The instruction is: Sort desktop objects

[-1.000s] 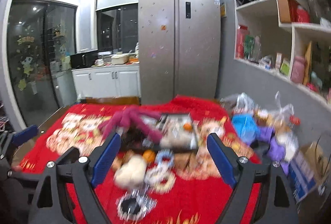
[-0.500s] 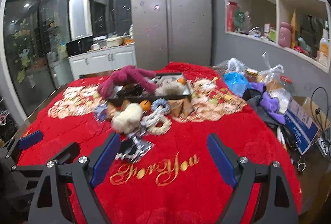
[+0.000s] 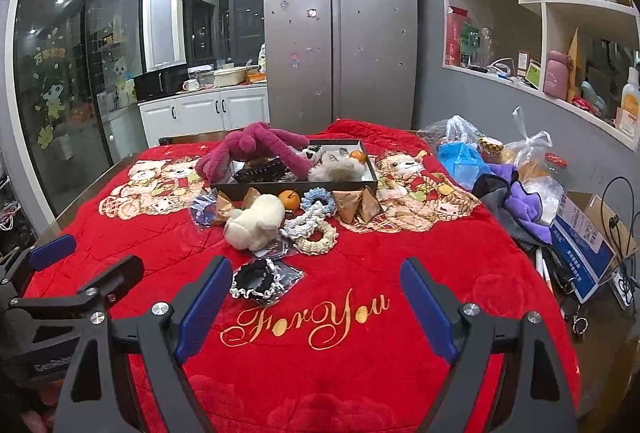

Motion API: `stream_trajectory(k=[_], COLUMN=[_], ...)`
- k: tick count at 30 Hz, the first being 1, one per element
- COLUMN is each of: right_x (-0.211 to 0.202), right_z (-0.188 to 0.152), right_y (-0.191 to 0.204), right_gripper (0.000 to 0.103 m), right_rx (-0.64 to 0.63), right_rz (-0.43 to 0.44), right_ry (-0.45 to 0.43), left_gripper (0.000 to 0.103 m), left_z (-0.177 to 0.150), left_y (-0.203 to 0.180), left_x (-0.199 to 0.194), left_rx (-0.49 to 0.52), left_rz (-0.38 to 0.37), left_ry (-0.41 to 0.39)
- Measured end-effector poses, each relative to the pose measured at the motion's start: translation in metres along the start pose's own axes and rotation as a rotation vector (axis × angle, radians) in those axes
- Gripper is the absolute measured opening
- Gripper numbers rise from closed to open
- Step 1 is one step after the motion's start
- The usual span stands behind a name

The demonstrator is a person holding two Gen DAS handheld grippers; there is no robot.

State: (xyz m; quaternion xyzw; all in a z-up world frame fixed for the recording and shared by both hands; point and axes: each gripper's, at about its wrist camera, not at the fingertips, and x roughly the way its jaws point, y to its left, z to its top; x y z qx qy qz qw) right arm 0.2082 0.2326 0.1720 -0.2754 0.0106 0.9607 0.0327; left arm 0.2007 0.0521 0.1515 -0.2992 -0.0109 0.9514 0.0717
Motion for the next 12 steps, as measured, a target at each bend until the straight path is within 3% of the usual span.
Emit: stream_trajectory(k=[12], right_x=[-0.0033], right_z=[0.0007], right_y=[0.0006], right_gripper=[0.088], right_rx=[-0.010], right_rz=[-0.007], right_ry=[-0.004], left_gripper=[0.103], left_z=[-0.0013], left_y=[0.0101], left_x=[0.0006], left_rx=[-0.010], left_rz=[0.052], left_ry=[0.007])
